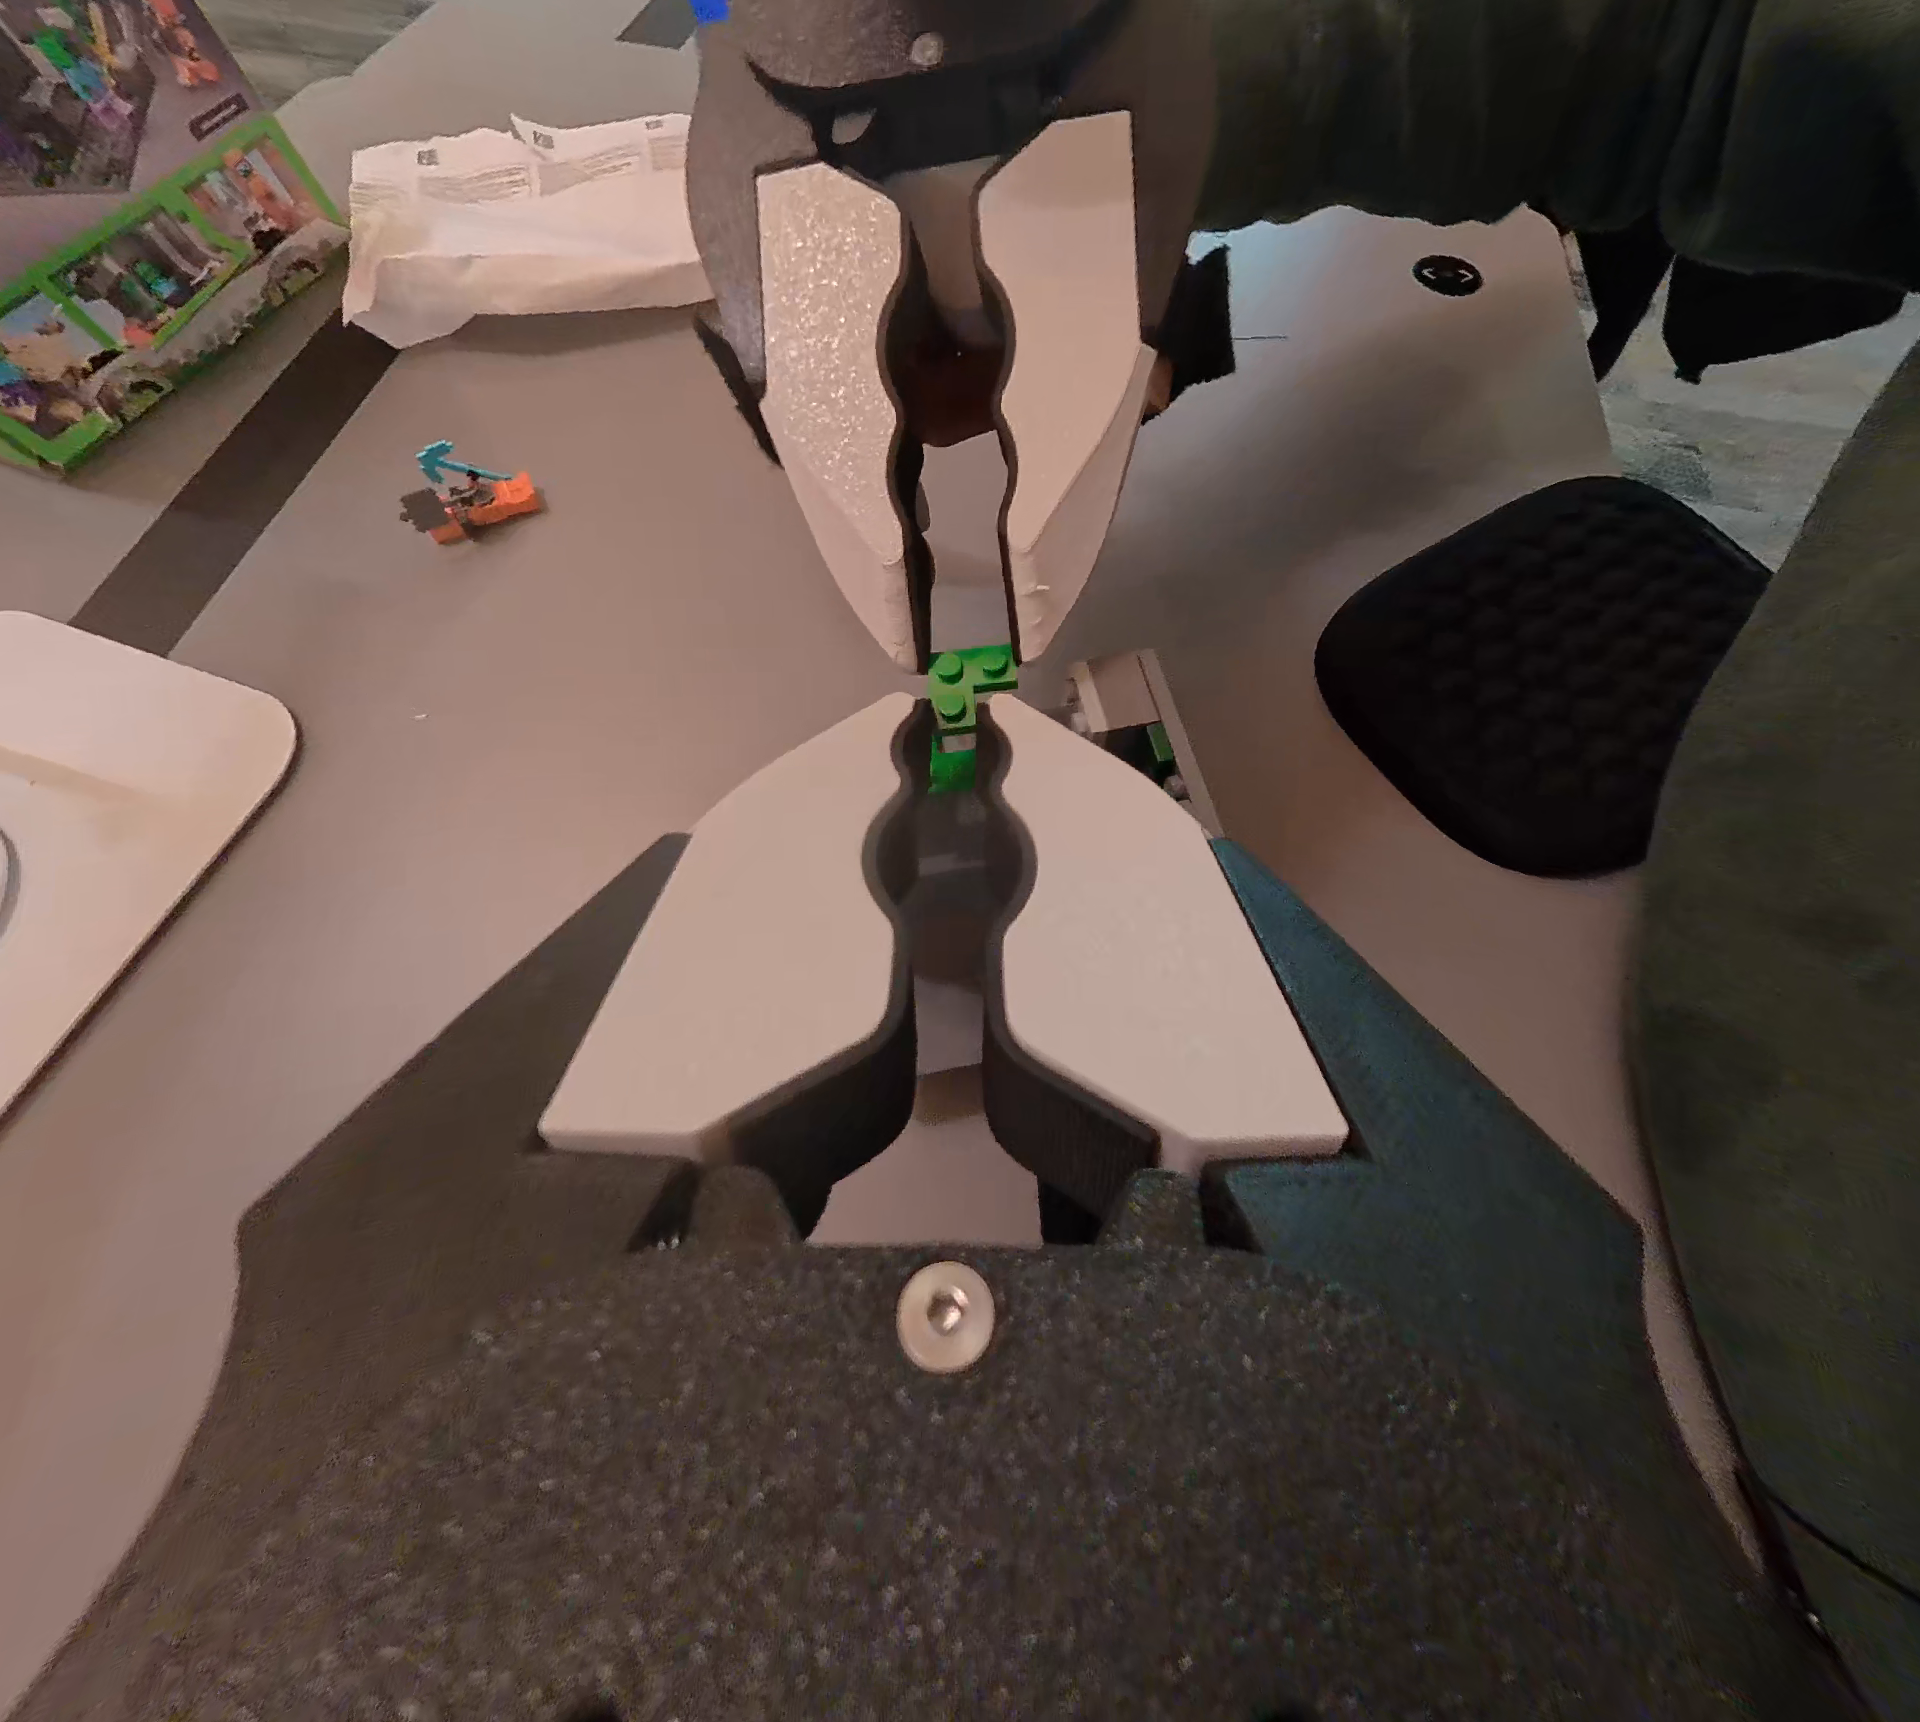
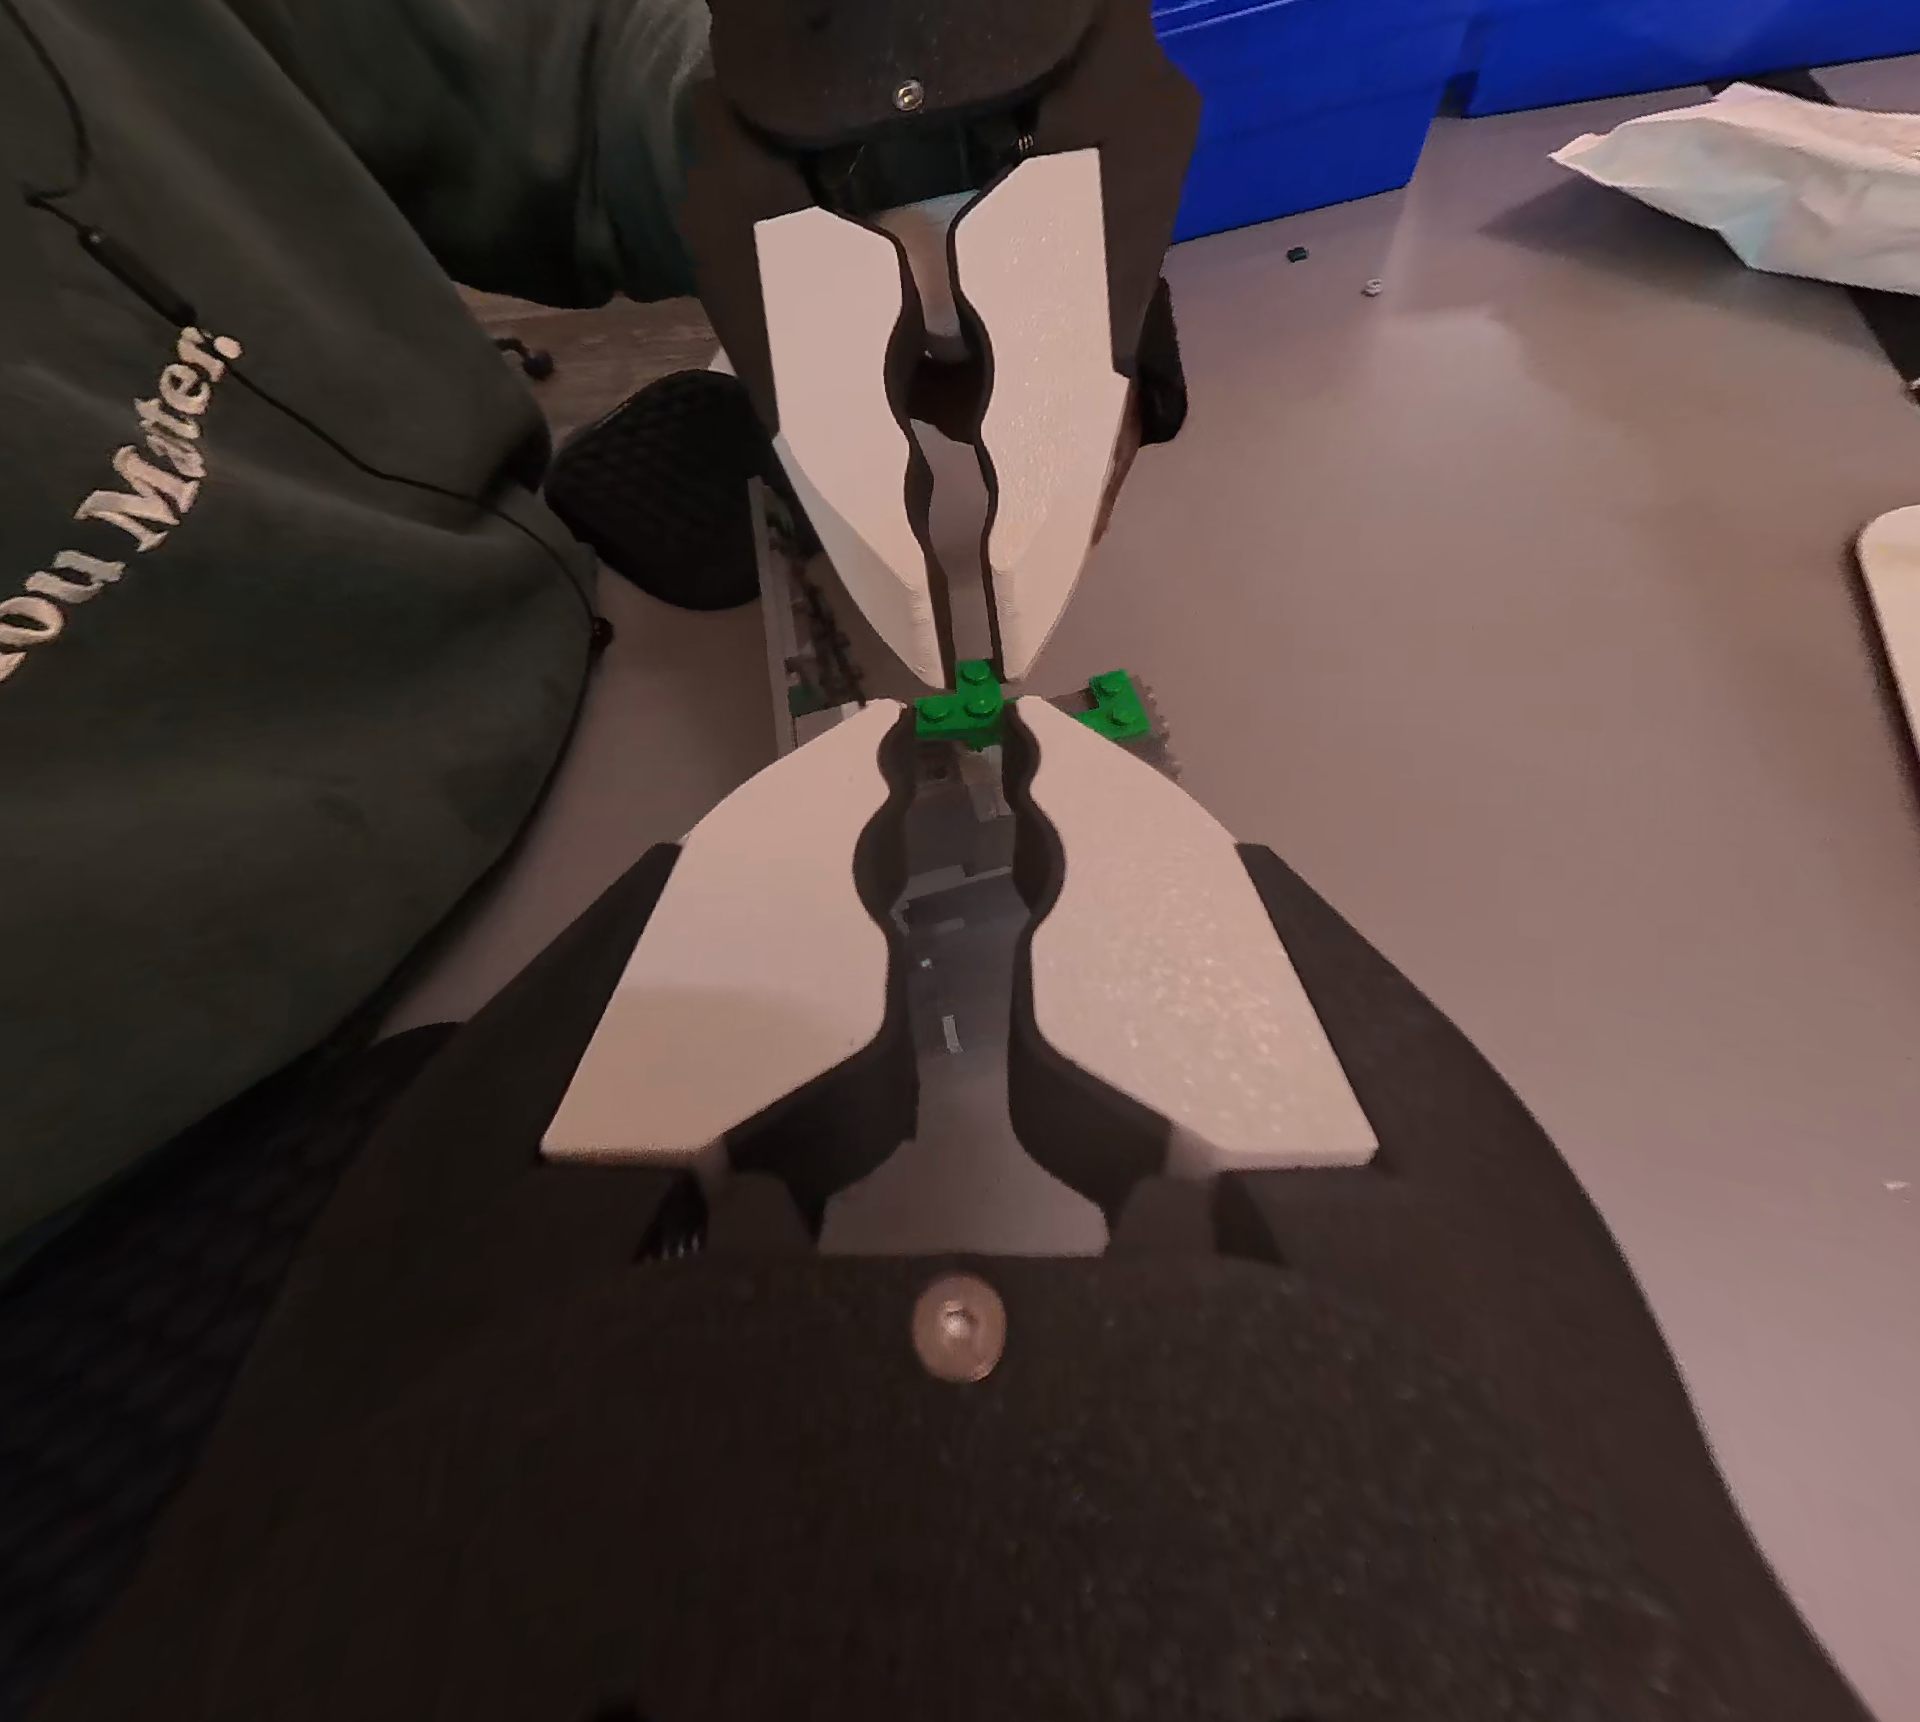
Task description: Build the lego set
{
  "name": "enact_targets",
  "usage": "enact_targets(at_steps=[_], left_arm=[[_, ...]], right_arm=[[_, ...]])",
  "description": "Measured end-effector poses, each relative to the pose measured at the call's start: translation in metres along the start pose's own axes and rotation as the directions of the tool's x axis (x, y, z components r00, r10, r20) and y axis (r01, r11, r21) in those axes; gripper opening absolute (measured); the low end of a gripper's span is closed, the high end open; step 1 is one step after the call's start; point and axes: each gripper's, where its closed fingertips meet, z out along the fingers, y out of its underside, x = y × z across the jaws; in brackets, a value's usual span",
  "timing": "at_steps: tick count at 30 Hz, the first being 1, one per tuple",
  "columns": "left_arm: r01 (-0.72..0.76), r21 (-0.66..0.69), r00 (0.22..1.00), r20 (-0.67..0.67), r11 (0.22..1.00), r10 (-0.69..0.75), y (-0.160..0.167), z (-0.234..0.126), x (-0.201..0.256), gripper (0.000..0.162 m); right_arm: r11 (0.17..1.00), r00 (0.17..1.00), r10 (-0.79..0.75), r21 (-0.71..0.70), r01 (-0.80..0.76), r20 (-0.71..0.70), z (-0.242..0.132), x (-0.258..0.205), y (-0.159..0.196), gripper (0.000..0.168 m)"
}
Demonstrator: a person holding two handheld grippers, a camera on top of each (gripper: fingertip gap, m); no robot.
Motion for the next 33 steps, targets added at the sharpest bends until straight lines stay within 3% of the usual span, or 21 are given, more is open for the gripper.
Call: enact_targets(at_steps=[6,33], left_arm=[[-0.096,-0.001,0.995,0.009,0.995,0.096,0.001,-0.004,0.005,0.008],[-0.169,-0.001,0.983,-0.067,0.986,0.169,0.011,0.003,0.016,0.01]], right_arm=[[0.999,0.997,-0.028,-0.019,0.029,0.074,-0.003,-0.004,0.006,0.015],[0.995,0.972,-0.066,-0.053,0.079,0.224,0.005,-0.012,0.017,0.016]])
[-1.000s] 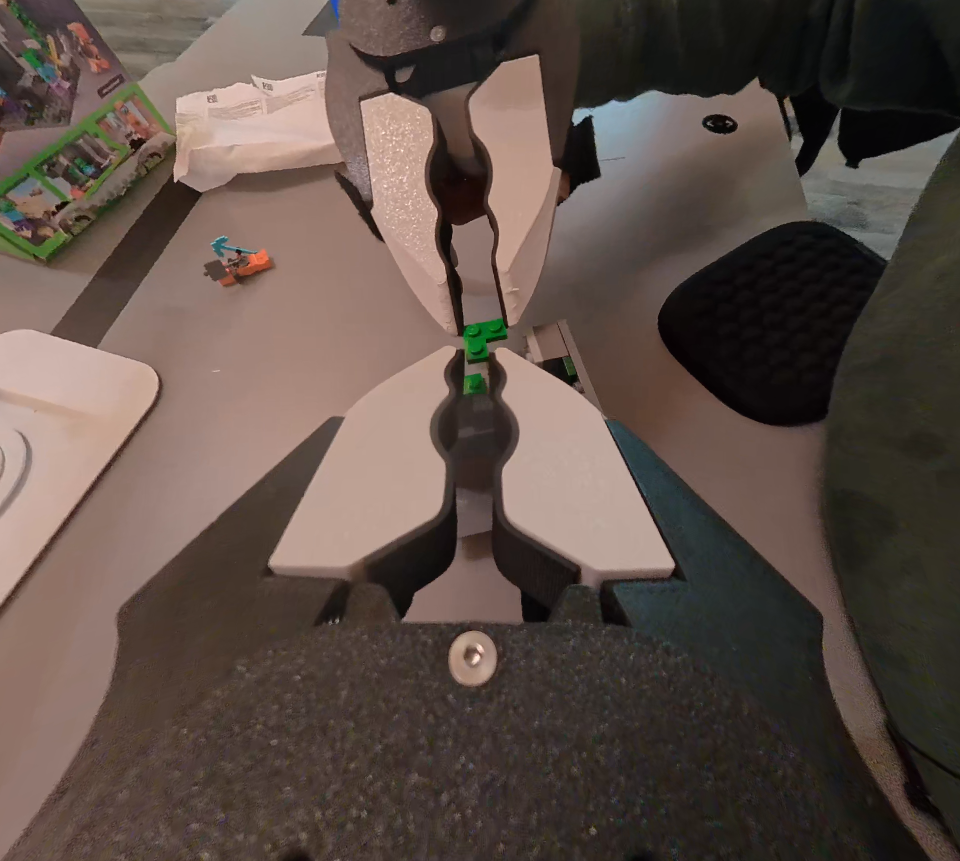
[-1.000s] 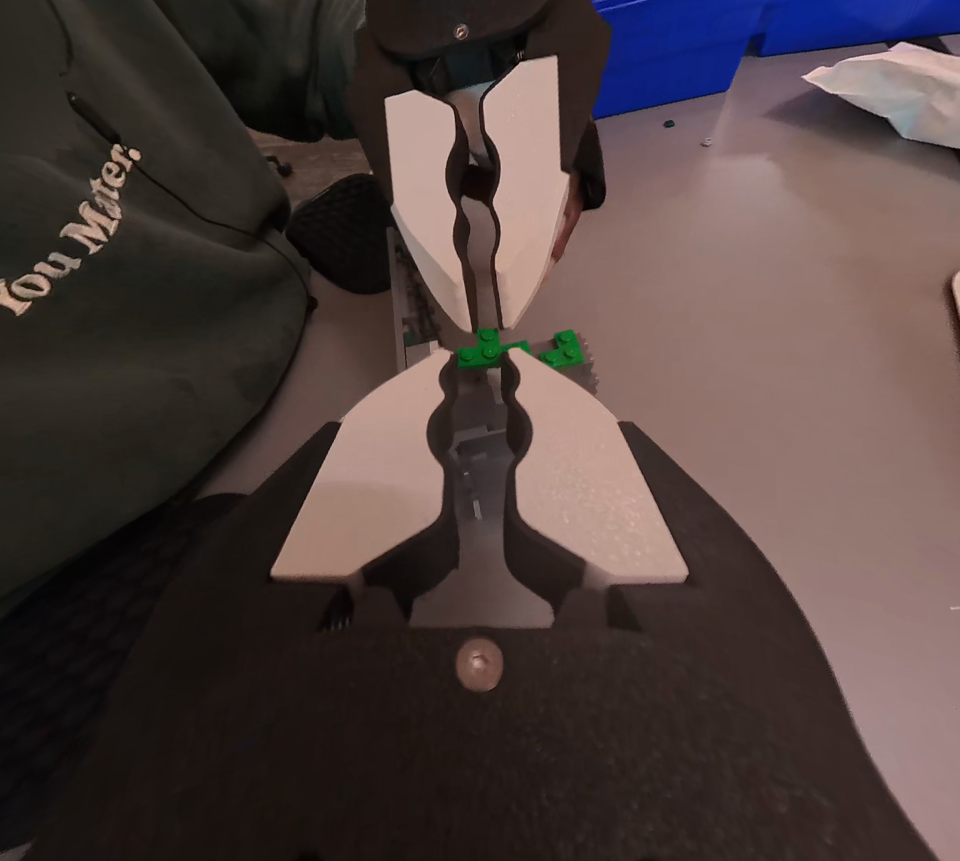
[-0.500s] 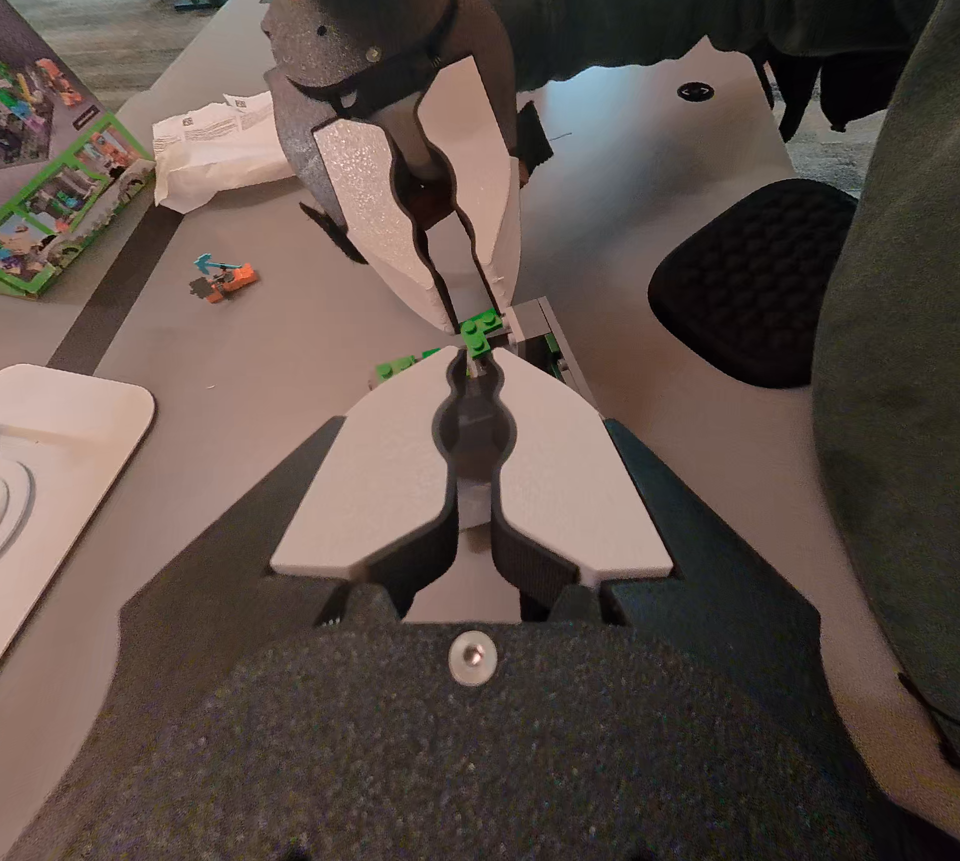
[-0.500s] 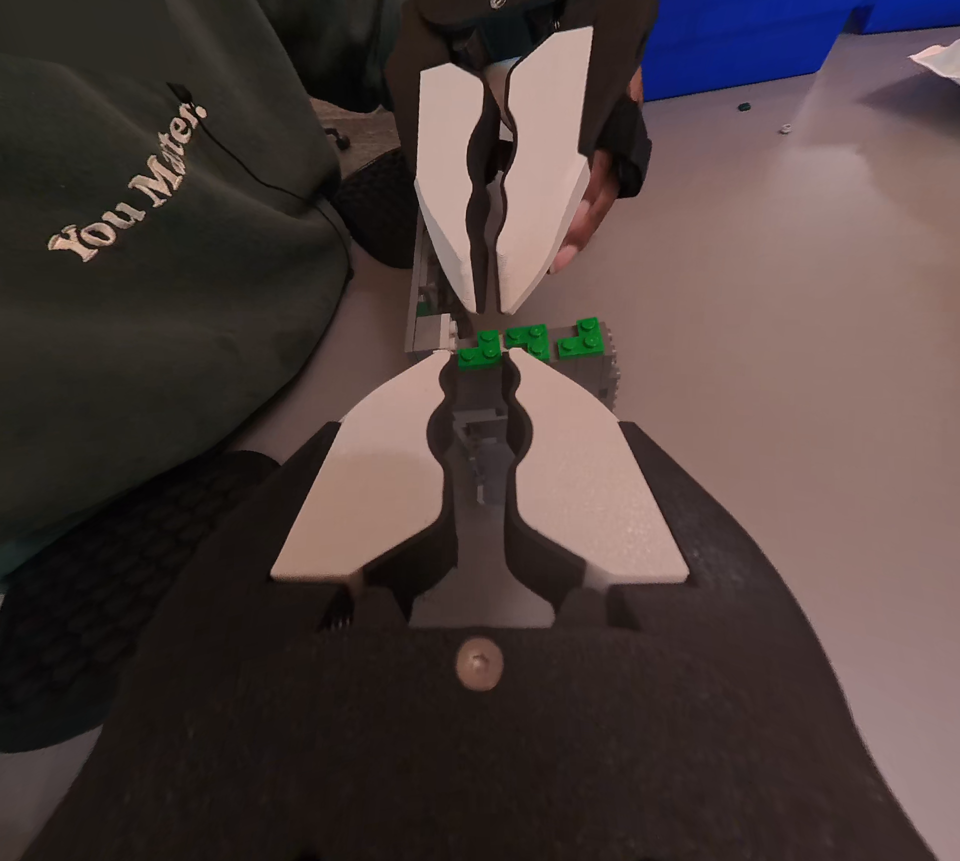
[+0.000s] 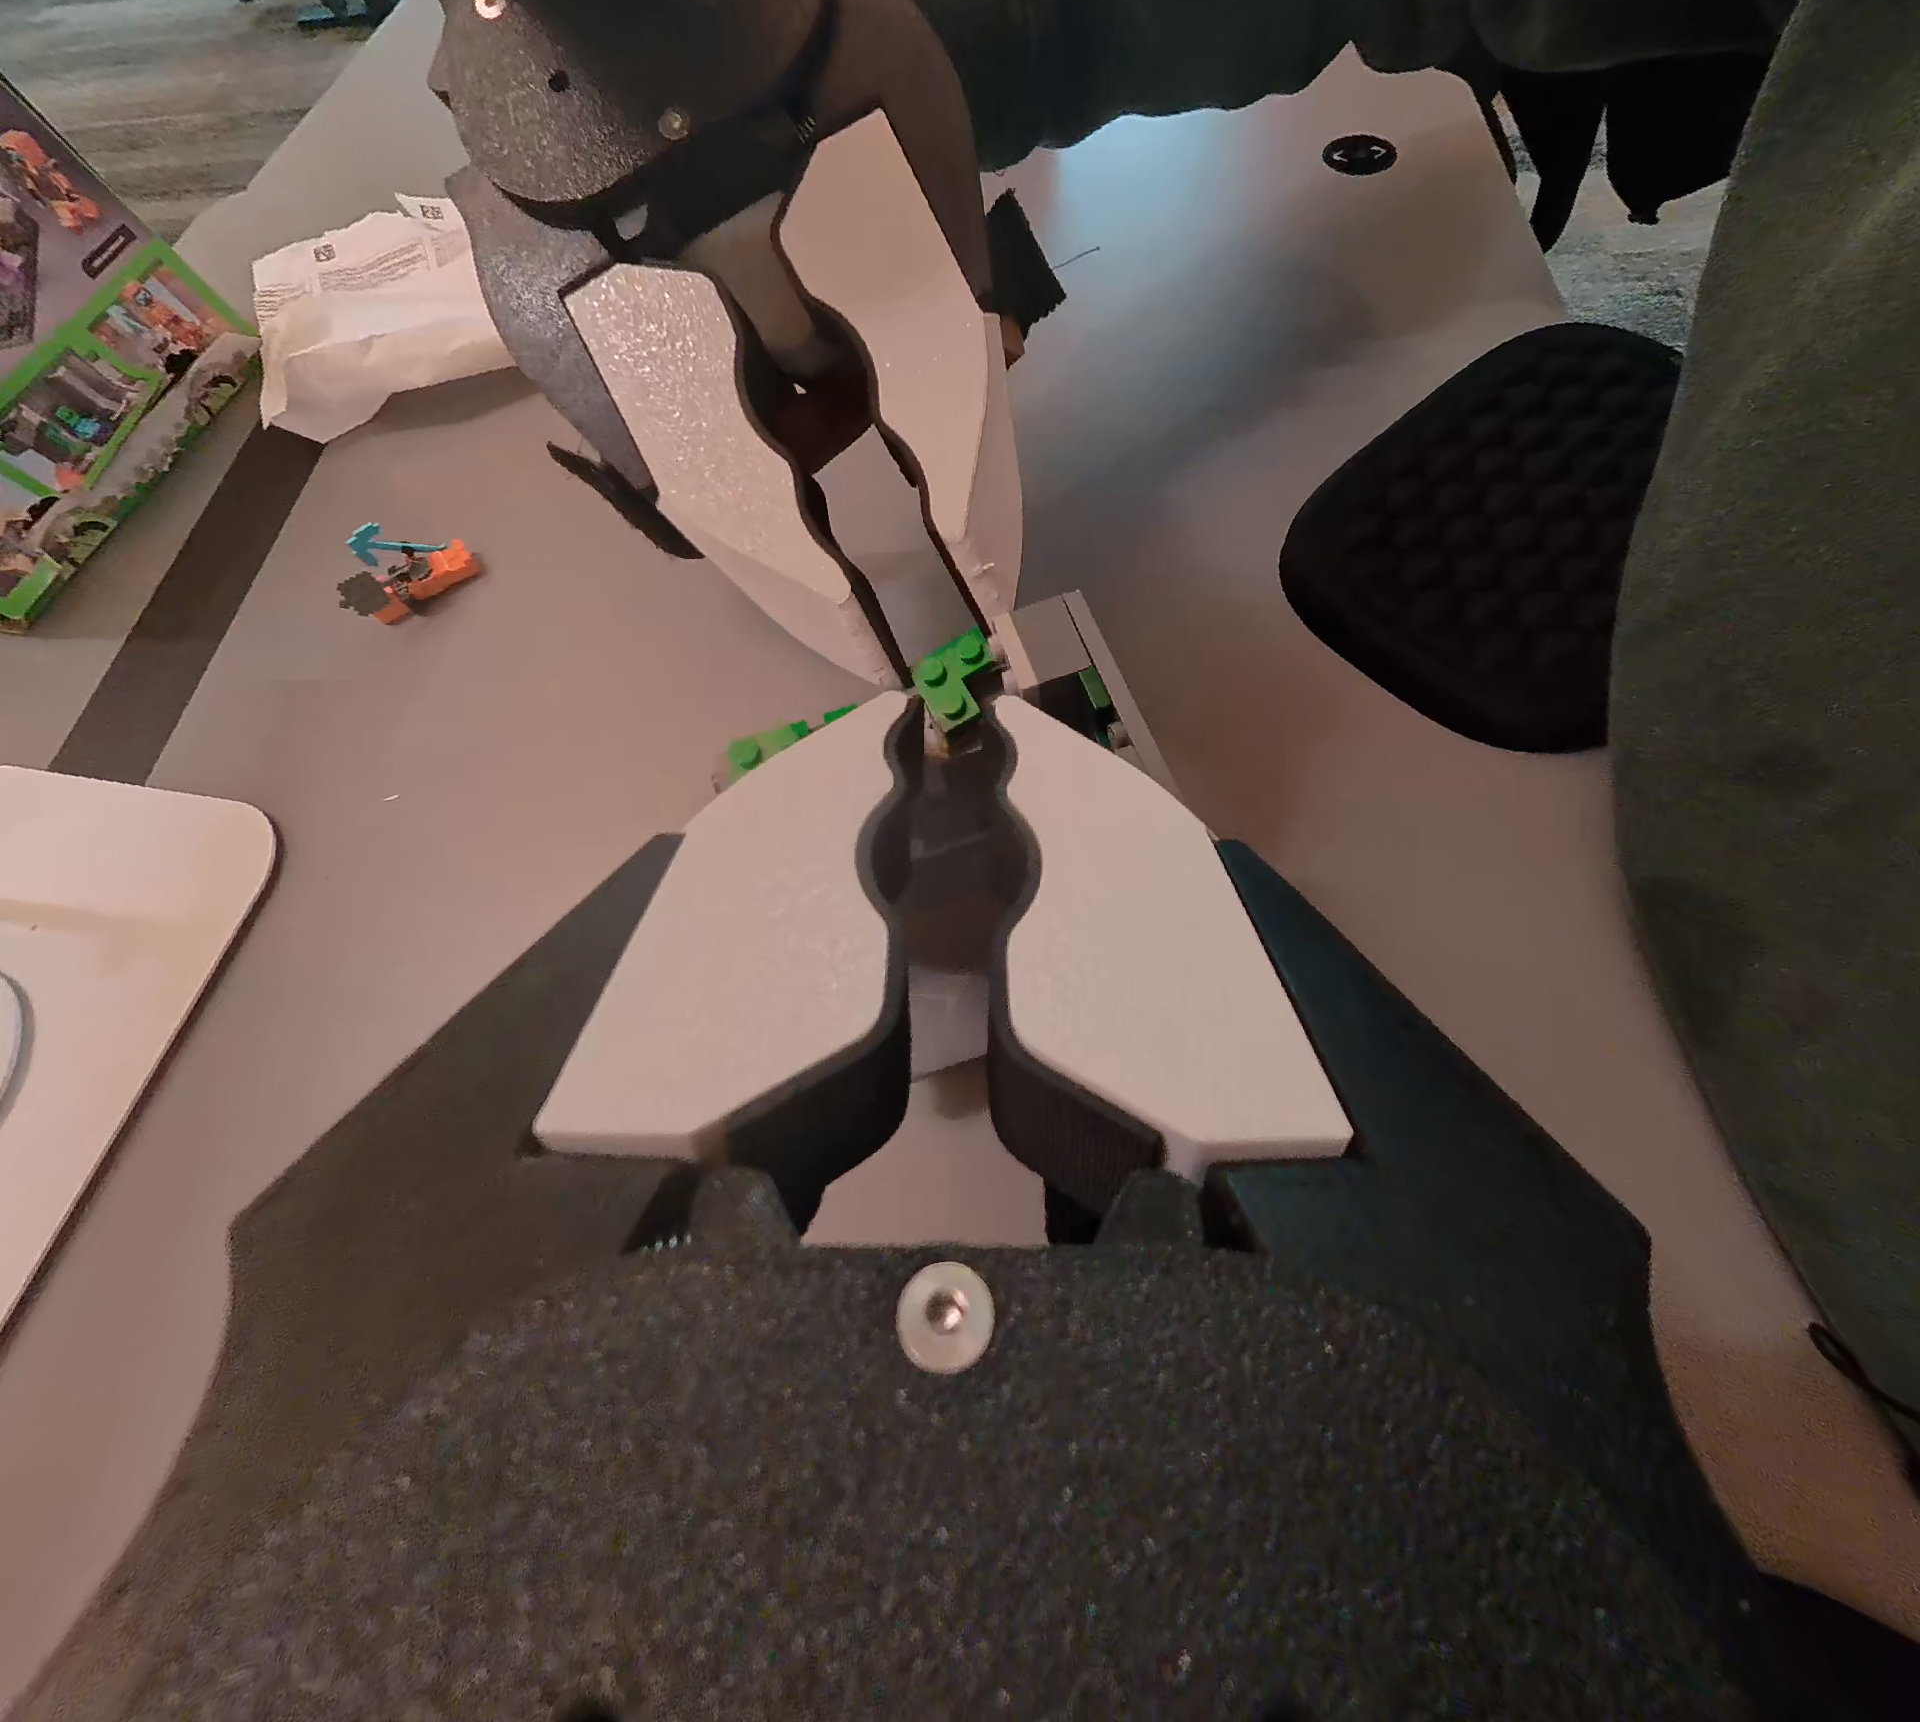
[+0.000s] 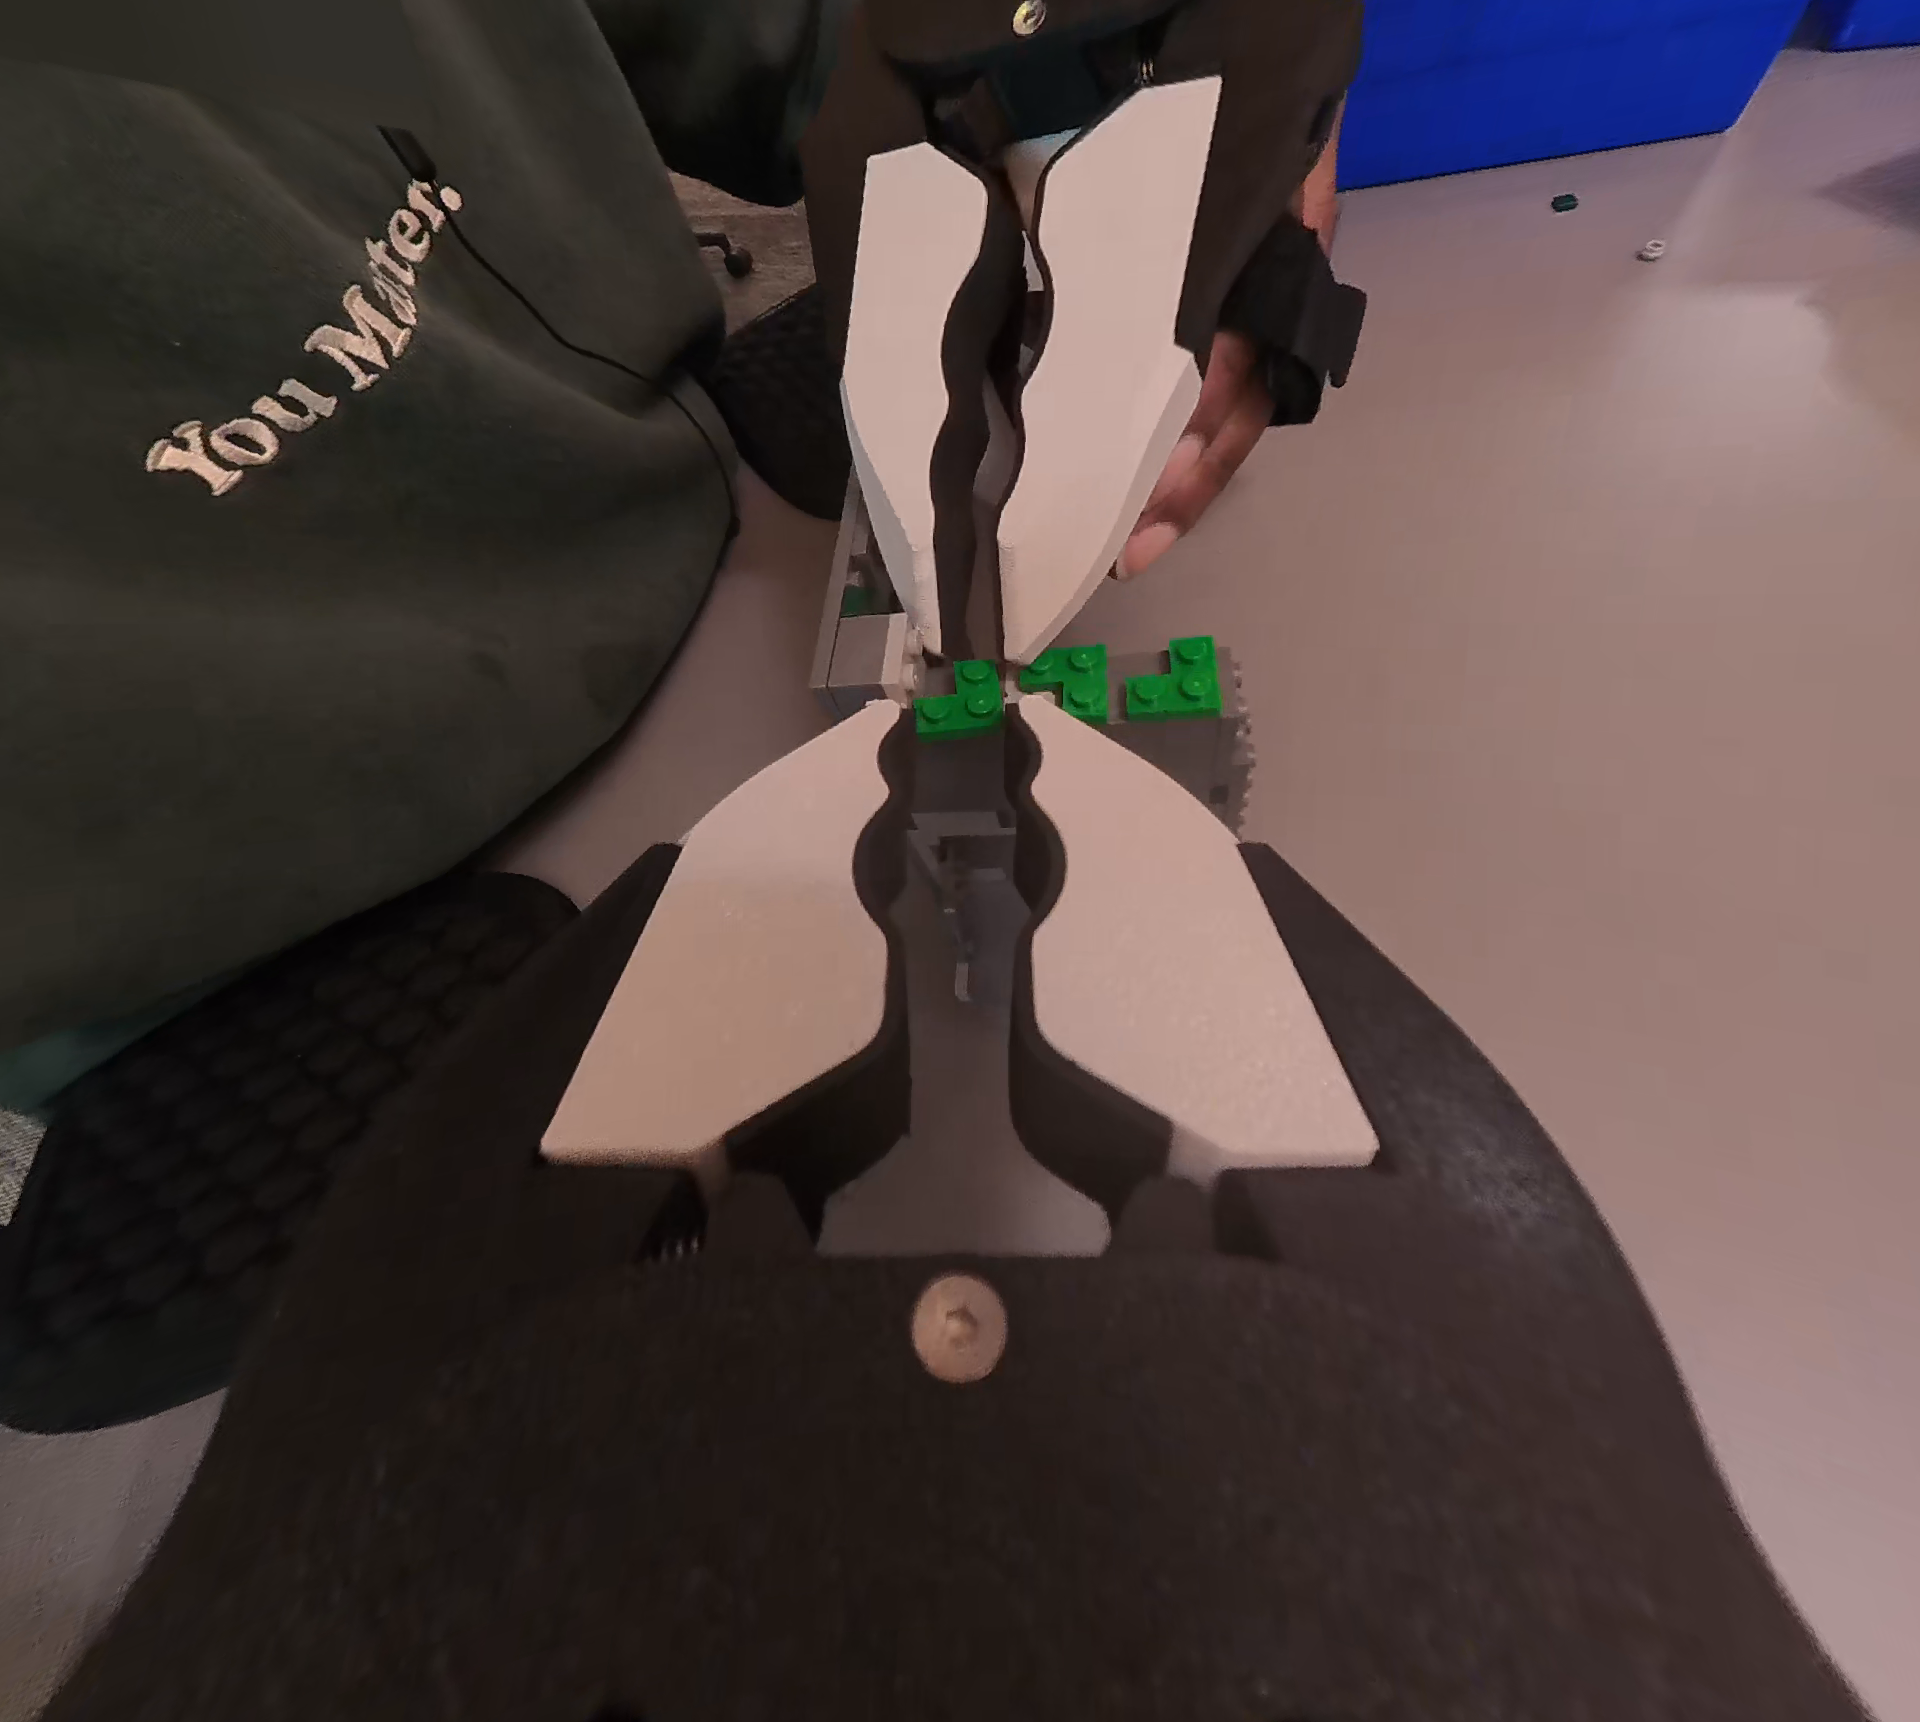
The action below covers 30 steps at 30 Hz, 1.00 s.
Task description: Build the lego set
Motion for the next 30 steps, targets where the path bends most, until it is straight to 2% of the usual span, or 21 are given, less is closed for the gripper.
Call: enact_targets(at_steps=[10,18,25,27,30], left_arm=[[-0.016,0.0,1.0,-0.008,1.0,0.016,0.0,0.0005,0.0007,0.0],[-0.025,-0.002,1.0,-0.012,1.0,0.025,0.0001,-0.0003,0.002,0.0],[-0.017,-0.009,1.0,-0.014,1.0,0.017,0.0001,0.0005,0.0022,0.007],[-0.009,-0.017,1.0,-0.006,1.0,0.009,0.0009,0.001,-0.0003,0.013],[-0.007,-0.023,1.0,-0.016,1.0,0.007,0.0008,0.0016,0.0005,0.012]], right_arm=[[1.0,1.0,-0.008,-0.012,0.008,0.003,0.0005,0.0003,0.0011,0.015],[1.0,1.0,-0.013,-0.001,0.013,-0.002,0.0001,-0.0007,-0.0018,0.015],[1.0,1.0,-0.012,0.019,0.012,-0.003,-0.0005,-0.0004,-0.0022,0.015],[1.0,1.0,-0.016,0.022,0.016,0.004,0.0,-0.0013,-0.0023,0.015],[0.999,1.0,-0.02,0.028,0.019,0.005,0.0004,-0.001,-0.0036,0.015]])
